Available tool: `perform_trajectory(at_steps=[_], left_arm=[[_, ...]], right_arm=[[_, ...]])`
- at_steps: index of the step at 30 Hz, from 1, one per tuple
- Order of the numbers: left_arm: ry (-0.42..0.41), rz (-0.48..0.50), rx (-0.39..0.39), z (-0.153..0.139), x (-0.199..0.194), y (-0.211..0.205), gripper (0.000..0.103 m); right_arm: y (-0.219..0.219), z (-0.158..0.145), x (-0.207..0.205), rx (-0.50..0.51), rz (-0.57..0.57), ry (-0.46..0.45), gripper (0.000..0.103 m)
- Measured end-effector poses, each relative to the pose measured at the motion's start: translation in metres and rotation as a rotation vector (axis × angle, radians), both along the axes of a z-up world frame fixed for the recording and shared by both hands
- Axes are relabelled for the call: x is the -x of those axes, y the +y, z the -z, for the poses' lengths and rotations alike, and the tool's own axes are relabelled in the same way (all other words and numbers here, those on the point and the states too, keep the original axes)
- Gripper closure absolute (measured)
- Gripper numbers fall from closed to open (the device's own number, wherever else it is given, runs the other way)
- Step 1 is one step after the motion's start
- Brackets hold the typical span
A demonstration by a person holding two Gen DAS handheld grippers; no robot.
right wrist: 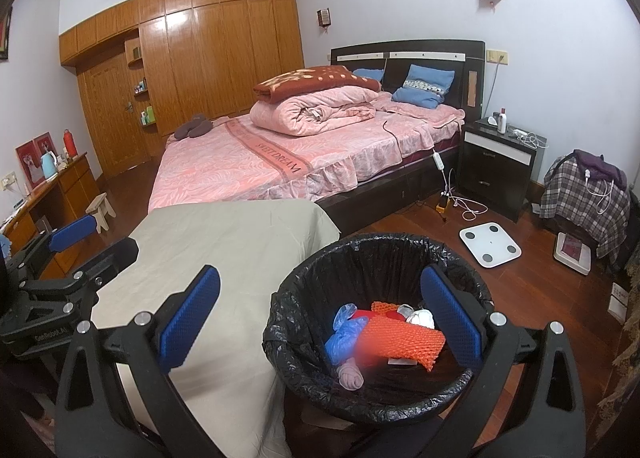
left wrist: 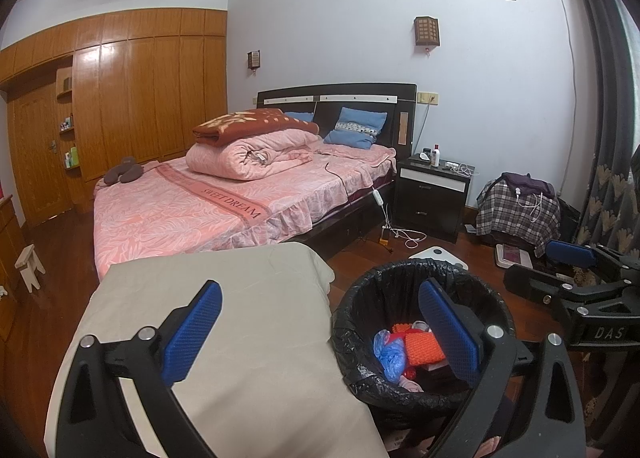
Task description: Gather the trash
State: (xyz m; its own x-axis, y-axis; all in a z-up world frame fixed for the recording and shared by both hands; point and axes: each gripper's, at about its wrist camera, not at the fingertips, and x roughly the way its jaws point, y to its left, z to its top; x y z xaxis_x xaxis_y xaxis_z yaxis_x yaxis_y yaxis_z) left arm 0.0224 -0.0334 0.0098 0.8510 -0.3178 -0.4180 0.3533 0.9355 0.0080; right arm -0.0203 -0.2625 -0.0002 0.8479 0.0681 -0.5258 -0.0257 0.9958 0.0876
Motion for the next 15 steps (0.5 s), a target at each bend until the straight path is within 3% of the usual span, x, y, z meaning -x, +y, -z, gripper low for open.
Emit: perform_trajectory(at_steps=[15], left_arm=[[0.0, -0.001, -0.001, -0.0005, -0.0003, -0.0001, 0.006]], right_arm=[[-0.0008, 0.0003, -0.0005, 0.0, 0.0, 0.001, 0.005]])
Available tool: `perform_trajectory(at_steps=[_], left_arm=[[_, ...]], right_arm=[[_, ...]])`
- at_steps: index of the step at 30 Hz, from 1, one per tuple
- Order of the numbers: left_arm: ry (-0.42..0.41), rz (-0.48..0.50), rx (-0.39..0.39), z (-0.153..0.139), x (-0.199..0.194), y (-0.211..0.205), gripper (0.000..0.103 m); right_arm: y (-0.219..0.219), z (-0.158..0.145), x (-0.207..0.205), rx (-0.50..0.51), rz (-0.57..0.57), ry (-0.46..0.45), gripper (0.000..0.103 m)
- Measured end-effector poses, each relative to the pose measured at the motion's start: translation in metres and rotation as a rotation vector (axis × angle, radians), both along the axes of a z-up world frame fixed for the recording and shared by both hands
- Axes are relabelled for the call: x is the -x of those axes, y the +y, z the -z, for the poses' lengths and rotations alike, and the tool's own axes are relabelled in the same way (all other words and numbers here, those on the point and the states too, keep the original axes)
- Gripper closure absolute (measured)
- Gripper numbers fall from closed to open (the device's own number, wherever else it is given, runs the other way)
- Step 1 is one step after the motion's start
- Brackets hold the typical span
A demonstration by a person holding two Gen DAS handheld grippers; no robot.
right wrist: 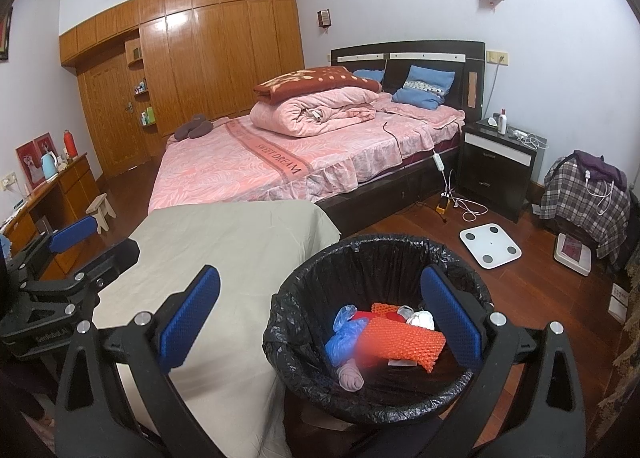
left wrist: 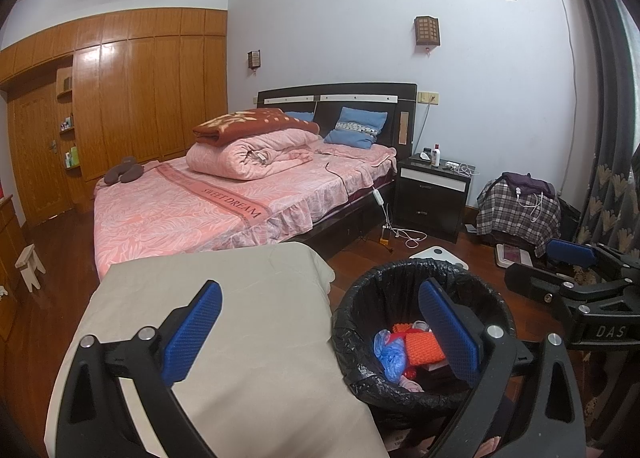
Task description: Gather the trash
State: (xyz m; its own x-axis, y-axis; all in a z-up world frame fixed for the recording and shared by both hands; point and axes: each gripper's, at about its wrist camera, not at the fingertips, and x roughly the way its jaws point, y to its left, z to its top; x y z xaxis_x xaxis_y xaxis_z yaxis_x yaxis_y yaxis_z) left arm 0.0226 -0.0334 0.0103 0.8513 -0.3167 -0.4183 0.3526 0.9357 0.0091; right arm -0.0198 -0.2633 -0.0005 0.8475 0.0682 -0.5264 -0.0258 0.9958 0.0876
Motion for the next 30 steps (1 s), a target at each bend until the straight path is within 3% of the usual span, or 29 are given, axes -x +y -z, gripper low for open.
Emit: perform_trajectory(at_steps=[30], left_arm=[[0.008, 0.003, 0.004, 0.0035, 0.0013, 0.0072, 0.006]], right_arm=[[0.0057, 0.0, 0.0008, -0.002, -0.002, 0.007, 0.005]])
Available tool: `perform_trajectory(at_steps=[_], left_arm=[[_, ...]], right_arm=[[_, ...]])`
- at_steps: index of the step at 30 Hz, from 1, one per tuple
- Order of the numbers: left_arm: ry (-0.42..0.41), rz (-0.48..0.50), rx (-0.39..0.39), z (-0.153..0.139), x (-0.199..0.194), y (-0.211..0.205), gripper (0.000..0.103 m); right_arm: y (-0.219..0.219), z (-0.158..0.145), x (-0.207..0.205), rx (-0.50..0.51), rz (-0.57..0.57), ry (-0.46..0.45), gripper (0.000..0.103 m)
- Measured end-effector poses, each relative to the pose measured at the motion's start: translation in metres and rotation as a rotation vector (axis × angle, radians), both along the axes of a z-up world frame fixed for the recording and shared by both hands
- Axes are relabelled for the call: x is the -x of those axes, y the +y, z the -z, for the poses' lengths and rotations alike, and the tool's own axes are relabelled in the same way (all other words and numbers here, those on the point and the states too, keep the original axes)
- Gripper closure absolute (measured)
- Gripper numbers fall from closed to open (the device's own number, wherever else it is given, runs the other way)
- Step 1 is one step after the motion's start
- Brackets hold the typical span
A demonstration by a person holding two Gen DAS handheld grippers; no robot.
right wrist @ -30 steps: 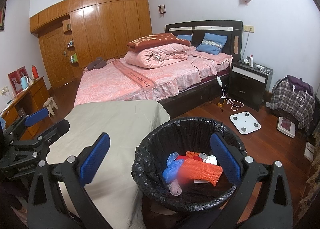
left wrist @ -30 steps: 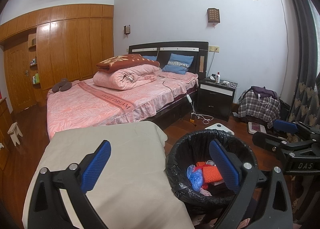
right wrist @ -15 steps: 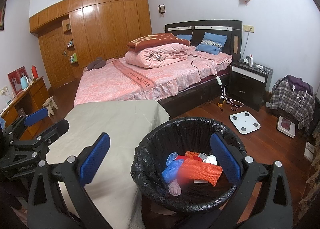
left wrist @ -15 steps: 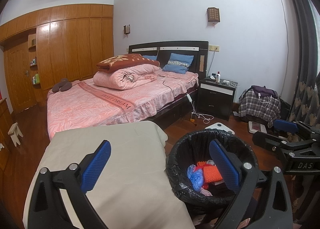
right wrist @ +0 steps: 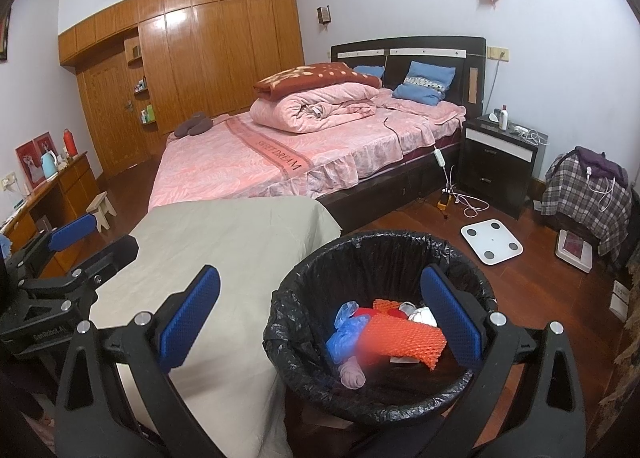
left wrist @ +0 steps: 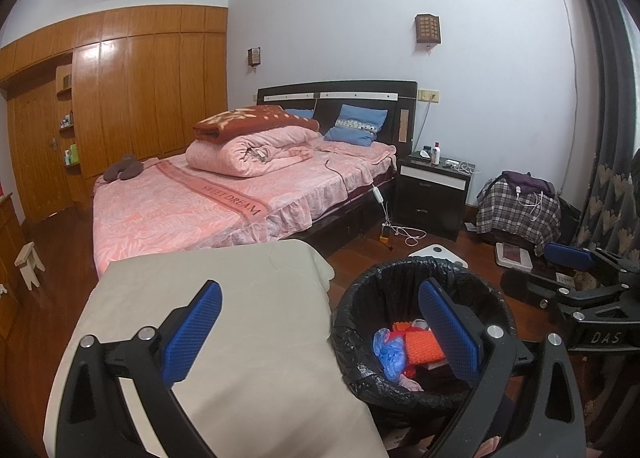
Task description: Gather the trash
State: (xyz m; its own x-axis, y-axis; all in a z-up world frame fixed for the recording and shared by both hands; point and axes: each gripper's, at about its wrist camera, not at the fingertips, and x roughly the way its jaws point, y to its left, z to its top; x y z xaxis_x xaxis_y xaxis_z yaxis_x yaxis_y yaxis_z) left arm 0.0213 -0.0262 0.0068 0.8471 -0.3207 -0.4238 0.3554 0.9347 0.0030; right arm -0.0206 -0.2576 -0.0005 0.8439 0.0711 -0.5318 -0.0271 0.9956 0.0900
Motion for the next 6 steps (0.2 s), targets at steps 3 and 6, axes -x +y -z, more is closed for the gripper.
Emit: perform_trajectory(at_steps=[3, 6], left_arm=[[0.002, 0.0, 0.001, 0.0, 0.0008, 0.0011, 0.006], [0.0, -0.001, 0.001, -0.0003, 0.0011, 0.0008, 0.006]], right_arm=[[-0.0001, -0.0001, -0.0001, 0.0, 0.0, 0.0, 0.005], [-0.0003, -0.0002, -0.0003, -0.001, -0.001, 0.001, 0.005]])
